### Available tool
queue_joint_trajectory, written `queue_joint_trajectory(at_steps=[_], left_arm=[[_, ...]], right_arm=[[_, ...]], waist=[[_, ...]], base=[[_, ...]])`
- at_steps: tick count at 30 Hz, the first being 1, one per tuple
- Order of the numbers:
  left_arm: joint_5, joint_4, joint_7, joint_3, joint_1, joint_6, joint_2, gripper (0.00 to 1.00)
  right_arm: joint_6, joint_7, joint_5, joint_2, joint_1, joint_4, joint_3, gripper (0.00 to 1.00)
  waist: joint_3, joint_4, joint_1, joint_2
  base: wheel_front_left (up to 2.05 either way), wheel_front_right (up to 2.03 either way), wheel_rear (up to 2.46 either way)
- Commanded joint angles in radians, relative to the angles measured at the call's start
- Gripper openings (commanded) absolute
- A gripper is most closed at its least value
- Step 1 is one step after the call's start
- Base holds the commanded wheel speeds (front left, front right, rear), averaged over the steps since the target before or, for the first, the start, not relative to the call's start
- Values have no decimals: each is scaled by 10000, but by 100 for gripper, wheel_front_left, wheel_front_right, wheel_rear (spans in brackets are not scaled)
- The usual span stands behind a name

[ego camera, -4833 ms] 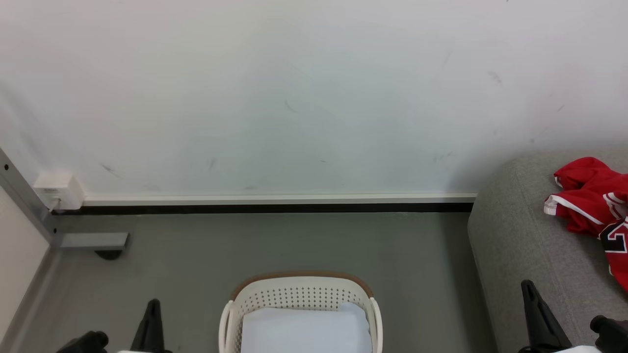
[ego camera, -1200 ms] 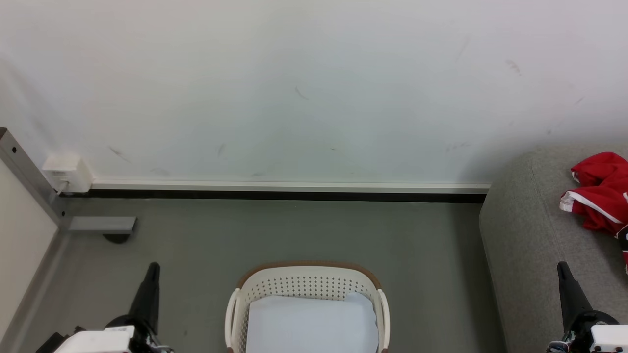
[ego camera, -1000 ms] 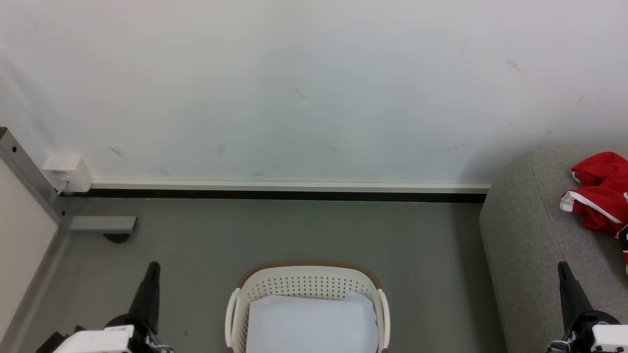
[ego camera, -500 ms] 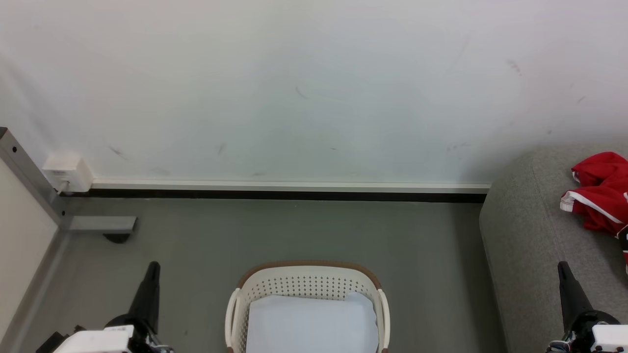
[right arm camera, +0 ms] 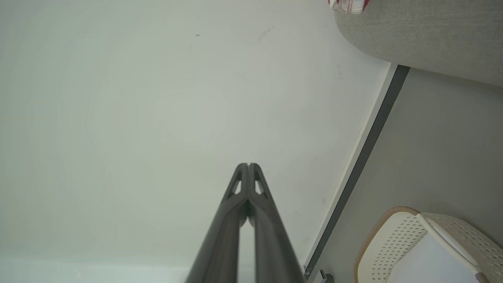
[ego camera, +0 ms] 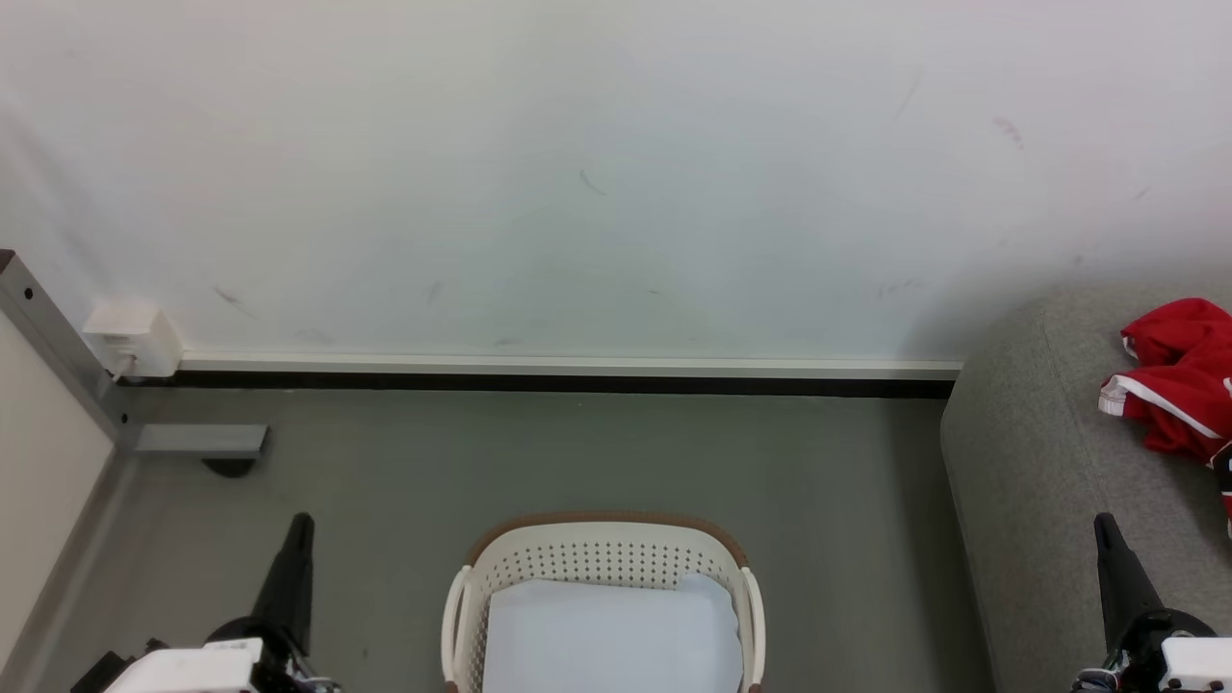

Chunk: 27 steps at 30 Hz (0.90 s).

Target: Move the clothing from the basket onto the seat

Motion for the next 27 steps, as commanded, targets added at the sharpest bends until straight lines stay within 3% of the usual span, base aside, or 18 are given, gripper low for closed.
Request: queue_joint_trajectory(at_steps=[1,27], left_arm=[[-139,-42,40,18,-71,-66,73,0],[-140,-42,39,17,-70,-66,73,0]], right_arm=[[-24,36,13,9,-126,-60,-47,0],[-24,37,6,13,-126,-60,-52,0]], waist=[[0,0,0,0],[0,0,0,0]], base=[[0,0,0],[0,0,0]])
